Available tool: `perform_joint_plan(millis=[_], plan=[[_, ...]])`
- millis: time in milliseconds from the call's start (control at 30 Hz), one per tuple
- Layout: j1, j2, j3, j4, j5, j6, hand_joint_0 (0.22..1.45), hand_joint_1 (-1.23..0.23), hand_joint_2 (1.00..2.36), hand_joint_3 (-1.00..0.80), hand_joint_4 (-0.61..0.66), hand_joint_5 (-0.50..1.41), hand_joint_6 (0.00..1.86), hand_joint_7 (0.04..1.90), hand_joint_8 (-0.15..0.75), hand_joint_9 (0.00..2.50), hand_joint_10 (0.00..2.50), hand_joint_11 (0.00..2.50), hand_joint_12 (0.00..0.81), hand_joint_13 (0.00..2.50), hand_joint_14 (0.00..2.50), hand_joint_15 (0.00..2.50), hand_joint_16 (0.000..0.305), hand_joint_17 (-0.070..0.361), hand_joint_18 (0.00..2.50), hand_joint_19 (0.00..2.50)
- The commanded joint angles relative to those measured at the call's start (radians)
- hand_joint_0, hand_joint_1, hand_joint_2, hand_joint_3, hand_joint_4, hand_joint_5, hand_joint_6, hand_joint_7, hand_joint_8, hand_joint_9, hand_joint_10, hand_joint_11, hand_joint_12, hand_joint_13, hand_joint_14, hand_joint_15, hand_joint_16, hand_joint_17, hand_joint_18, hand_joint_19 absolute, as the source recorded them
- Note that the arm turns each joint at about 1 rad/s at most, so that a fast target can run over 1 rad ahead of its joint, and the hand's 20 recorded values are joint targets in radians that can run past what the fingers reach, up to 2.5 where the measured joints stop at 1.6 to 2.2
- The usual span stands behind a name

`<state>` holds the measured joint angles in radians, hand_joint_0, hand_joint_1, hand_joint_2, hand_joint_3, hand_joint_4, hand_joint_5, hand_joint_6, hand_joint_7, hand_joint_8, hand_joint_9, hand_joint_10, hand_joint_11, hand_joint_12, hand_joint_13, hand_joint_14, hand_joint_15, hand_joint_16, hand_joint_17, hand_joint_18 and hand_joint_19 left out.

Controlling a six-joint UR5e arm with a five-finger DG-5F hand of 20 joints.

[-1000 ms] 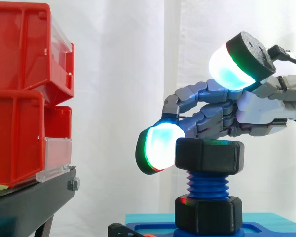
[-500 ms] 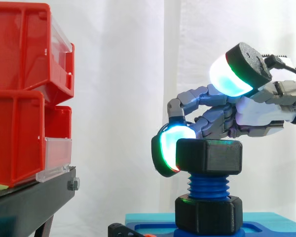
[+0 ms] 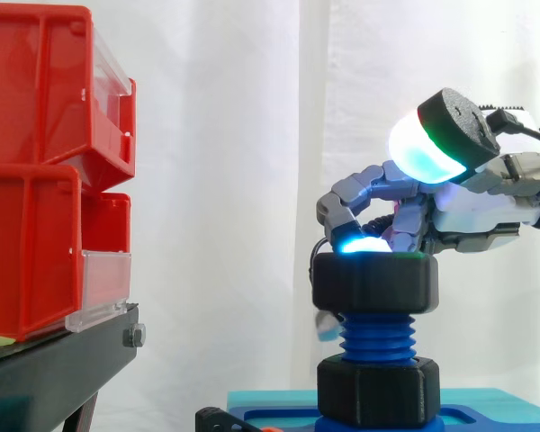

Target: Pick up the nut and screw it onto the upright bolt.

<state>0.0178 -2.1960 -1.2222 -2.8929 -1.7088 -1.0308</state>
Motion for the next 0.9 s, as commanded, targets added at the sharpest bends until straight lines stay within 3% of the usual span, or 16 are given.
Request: perform_joint_plan(millis=[0, 167, 300, 333, 433, 667, 867], plan=[[-0.002, 0.007, 0.003, -0.006, -0.002, 0.0, 0.51, -0.18, 1.0, -0.5, 0.05, 0.05, 0.66, 1.24, 0.182, 1.29, 0.0, 0.0, 0.213, 0.84, 0.0, 0.0, 0.02, 0.045, 0.53, 0.0], [-0.007, 0.018, 0.012, -0.042, -0.008, -0.009, 0.51, -0.21, 1.0, -0.5, 0.08, 0.06, 0.66, 1.24, 0.154, 1.49, 0.0, 0.0, 0.187, 0.98, 0.0, 0.04, 0.018, 0.041, 0.68, 0.09], [-0.01, 0.027, 0.046, -0.095, -0.008, -0.028, 0.51, -0.21, 1.0, -0.5, 0.06, 0.06, 0.66, 1.25, 0.164, 1.58, 0.0, 0.04, 0.183, 1.01, 0.0, 0.04, 0.018, 0.041, 0.74, 0.12], [-0.013, 0.027, 0.075, -0.129, -0.009, -0.034, 0.51, -0.2, 1.0, -0.5, 0.06, 0.06, 0.65, 1.27, 0.17, 1.57, 0.0, 0.05, 0.191, 0.99, 0.0, 0.04, 0.019, 0.042, 0.72, 0.11], [-0.018, 0.027, 0.105, -0.161, -0.011, -0.043, 0.5, -0.17, 1.0, -0.5, 0.12, 0.06, 0.5, 1.49, 0.218, 1.47, 0.0, 0.06, 0.212, 0.91, 0.0, 0.02, 0.021, 0.047, 0.62, 0.08], [-0.021, 0.025, 0.127, -0.126, -0.034, -0.049, 0.49, -0.14, 1.0, -0.5, 0.24, -0.05, 0.5, 0.99, 0.242, 1.21, 0.0, 0.0, 0.248, 0.75, 0.0, 0.0, 0.027, 0.06, 0.49, 0.05], [-0.013, 0.015, 0.125, -0.063, -0.054, -0.041, 0.48, -0.13, 1.0, -0.5, 0.19, -0.13, 0.5, 0.69, 0.223, 0.9, 0.0, 0.0, 0.278, 0.55, 0.0, 0.0, 0.031, 0.07, 0.27, 0.0]])
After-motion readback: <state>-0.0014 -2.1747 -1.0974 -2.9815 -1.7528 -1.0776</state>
